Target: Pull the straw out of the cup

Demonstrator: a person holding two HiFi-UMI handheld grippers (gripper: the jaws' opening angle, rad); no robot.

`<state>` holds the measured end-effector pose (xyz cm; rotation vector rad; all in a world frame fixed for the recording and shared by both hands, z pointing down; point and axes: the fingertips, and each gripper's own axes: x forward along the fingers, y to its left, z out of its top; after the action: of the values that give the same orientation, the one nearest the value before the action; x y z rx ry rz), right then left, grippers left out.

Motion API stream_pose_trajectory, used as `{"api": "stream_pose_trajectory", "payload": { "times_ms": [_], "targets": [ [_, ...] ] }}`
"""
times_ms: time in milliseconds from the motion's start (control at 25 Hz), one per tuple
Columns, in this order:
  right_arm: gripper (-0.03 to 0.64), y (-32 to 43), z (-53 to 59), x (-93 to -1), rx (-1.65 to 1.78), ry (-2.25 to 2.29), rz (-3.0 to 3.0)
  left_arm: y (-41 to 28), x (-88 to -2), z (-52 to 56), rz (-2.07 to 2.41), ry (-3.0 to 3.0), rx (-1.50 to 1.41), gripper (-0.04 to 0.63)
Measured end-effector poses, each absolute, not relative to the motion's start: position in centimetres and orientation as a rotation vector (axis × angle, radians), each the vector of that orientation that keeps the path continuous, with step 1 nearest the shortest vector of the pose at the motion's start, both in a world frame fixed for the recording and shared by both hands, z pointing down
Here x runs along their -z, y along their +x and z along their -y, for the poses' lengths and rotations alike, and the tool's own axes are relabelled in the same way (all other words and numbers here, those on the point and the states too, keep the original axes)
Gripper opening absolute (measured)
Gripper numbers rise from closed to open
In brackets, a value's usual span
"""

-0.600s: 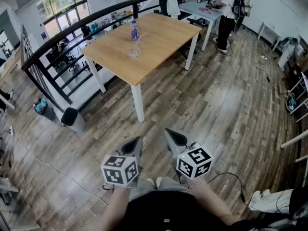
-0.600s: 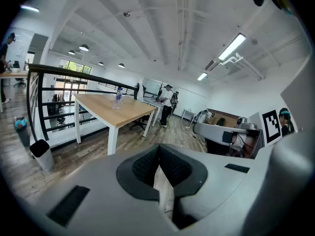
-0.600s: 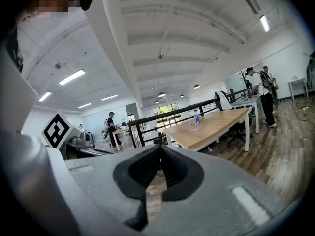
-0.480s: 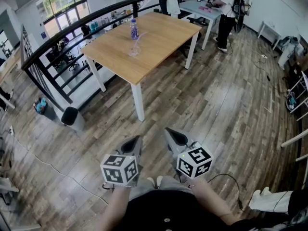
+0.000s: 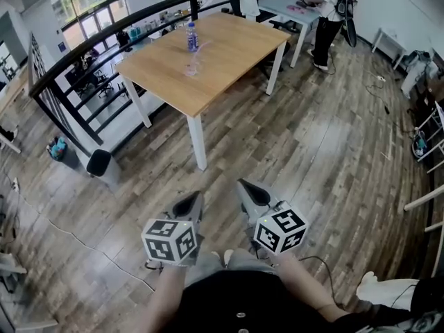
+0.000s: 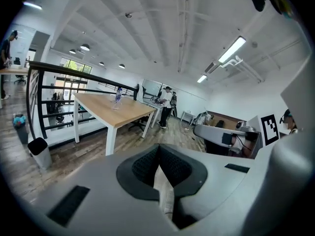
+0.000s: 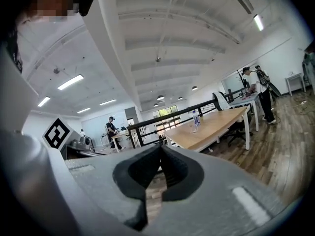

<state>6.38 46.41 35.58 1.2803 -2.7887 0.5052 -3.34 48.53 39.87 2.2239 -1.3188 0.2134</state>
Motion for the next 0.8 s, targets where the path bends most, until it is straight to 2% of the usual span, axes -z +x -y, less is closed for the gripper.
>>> {"api": "stream_pose_trajectory", "payload": {
  "times_ms": [360,800],
  "targets": [
    [-0.002,8.8,-44.1,-36.0,-0.434,1.183,2.805,-0.3,-40.4,-47.5,1.304,2.210,-0.107,0.017],
    [-0.002,9.1,-40.7,-39.8,-0.559,1.135,2.761,1.4,-41.9,-42.9,1.236,2.197,-0.117,0.017]
  ]
}}
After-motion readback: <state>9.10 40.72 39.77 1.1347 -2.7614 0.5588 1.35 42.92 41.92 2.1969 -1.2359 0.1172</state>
